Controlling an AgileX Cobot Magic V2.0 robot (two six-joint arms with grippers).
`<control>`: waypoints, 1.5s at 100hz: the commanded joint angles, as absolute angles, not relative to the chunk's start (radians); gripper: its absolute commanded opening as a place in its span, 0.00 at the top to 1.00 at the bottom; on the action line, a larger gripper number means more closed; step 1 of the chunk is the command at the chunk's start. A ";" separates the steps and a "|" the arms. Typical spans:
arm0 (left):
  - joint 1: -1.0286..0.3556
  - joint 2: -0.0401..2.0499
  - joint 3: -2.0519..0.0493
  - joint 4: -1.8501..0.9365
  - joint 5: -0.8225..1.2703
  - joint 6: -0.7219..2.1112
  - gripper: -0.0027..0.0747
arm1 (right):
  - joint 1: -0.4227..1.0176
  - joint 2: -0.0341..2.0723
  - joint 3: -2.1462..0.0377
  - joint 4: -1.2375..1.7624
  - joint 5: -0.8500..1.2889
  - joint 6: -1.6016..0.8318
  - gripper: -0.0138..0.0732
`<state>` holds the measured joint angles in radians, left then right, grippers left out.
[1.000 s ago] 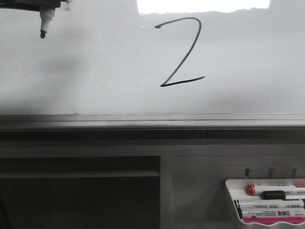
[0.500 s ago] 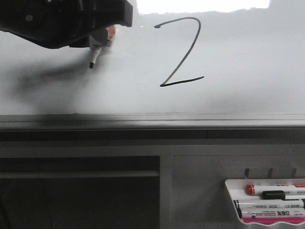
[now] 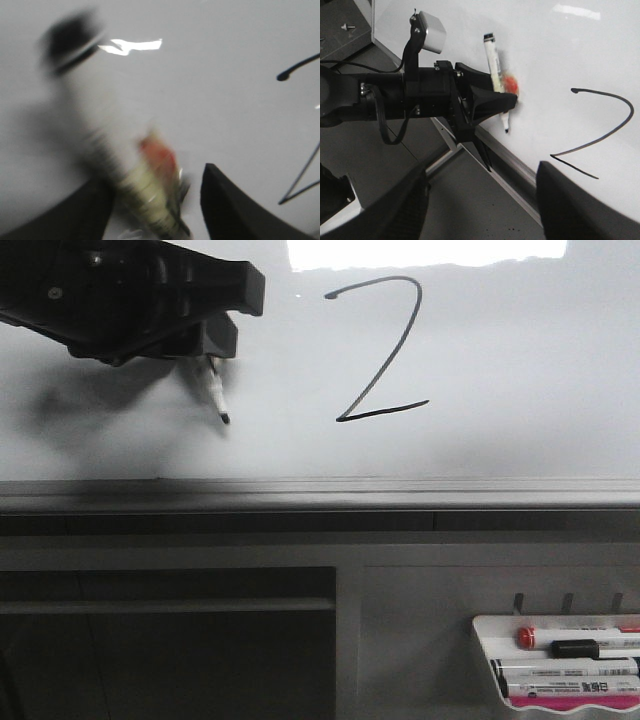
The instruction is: Write number 2 on whiteboard
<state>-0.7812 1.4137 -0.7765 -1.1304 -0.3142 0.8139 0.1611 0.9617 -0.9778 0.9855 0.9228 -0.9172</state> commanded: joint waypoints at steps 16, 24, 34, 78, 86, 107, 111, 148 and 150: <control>-0.778 1.248 -0.807 -1.105 -0.237 0.906 0.33 | 0.118 0.945 -1.012 0.988 0.894 -0.919 0.37; -0.773 1.200 -0.807 -1.105 -0.226 0.939 0.33 | 0.099 0.935 -1.012 0.988 0.892 -0.919 0.37; -0.773 1.152 -0.807 -1.105 -0.223 0.954 0.33 | 0.086 0.926 -1.012 0.988 0.888 -0.919 0.37; -0.773 0.877 -0.805 -1.105 -0.184 1.119 0.84 | 0.086 0.787 -1.001 0.903 0.587 -0.866 0.81; -0.773 0.821 -0.793 -1.105 -0.124 1.164 0.99 | 0.086 0.743 -0.963 0.914 0.535 -0.866 0.92; -0.773 0.647 -0.637 -1.103 -0.080 1.182 0.99 | 0.086 0.532 -0.714 0.916 0.373 -0.897 0.92; -0.773 0.612 -0.593 -1.091 -0.082 1.182 0.99 | 0.086 0.487 -0.655 0.916 0.349 -0.906 0.92; -0.776 0.236 -0.297 -1.106 -0.114 1.182 0.99 | 0.086 0.072 -0.275 0.944 0.276 -0.914 0.92; -0.776 0.222 -0.293 -1.114 -0.119 1.182 0.99 | 0.086 0.059 -0.276 0.959 0.267 -0.914 0.92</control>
